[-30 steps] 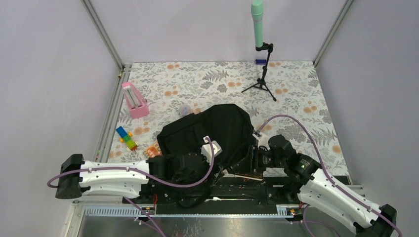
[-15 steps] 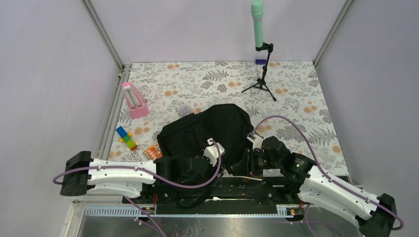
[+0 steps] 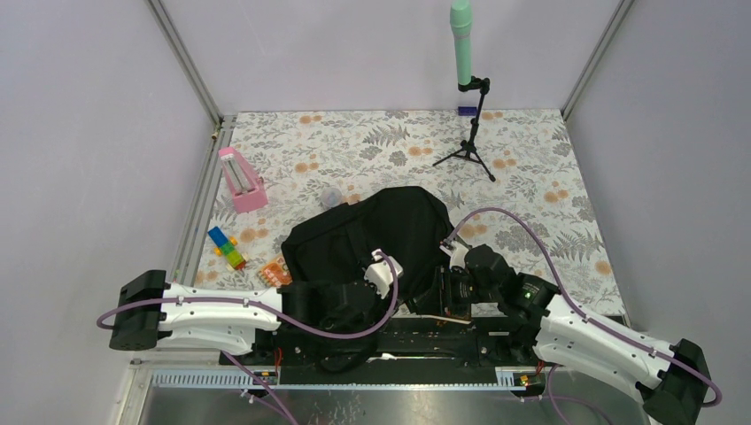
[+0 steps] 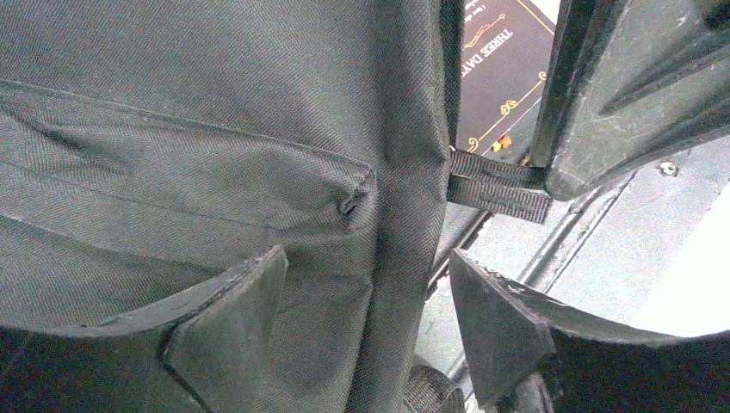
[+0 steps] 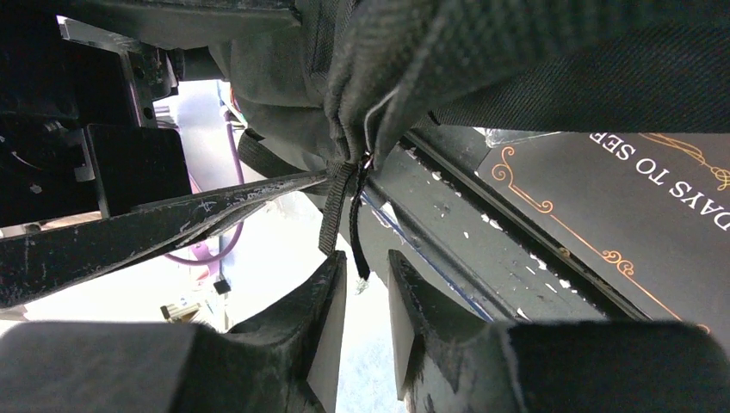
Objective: Pack the student bag
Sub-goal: Unzip the student bag at the center of the board.
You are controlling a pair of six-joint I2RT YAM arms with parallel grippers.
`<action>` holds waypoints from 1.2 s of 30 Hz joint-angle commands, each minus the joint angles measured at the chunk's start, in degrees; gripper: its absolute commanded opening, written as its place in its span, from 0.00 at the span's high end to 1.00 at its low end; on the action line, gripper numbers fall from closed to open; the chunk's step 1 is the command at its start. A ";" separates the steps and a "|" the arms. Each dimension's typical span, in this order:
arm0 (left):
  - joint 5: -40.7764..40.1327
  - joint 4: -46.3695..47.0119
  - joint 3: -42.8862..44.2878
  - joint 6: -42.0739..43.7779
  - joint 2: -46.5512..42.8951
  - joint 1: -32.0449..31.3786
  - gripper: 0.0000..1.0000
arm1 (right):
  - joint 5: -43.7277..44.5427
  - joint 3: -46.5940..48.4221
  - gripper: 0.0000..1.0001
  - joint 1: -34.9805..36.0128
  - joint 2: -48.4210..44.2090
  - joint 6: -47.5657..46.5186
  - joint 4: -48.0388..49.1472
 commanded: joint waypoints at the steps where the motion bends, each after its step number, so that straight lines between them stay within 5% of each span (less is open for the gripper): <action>1: -2.60 0.60 2.30 -0.31 0.59 -0.38 0.27 | 1.53 -0.40 0.70 0.83 0.72 0.06 2.34; 8: -3.38 1.96 1.73 -1.10 0.93 -0.38 0.28 | 0.94 -0.56 0.74 1.05 1.39 0.47 4.91; 15: -2.78 5.47 1.15 -1.65 1.20 -0.38 0.26 | 2.52 0.75 1.00 1.53 1.71 -1.02 3.51; 23: -3.82 7.67 1.95 1.92 3.41 -0.38 0.09 | 7.16 5.04 1.00 1.55 -0.88 -4.01 -1.61; 28: -4.87 9.46 2.93 8.39 5.37 -0.38 0.08 | 8.45 6.14 1.00 1.54 -1.74 -4.83 -2.22; 31: -4.60 10.08 3.96 10.53 7.63 -0.38 0.22 | 8.70 6.57 1.00 1.53 -1.56 -5.05 -2.27; 36: -5.78 10.42 5.19 10.48 11.82 -0.38 0.71 | 10.21 7.24 1.00 1.53 -1.53 -5.63 -2.75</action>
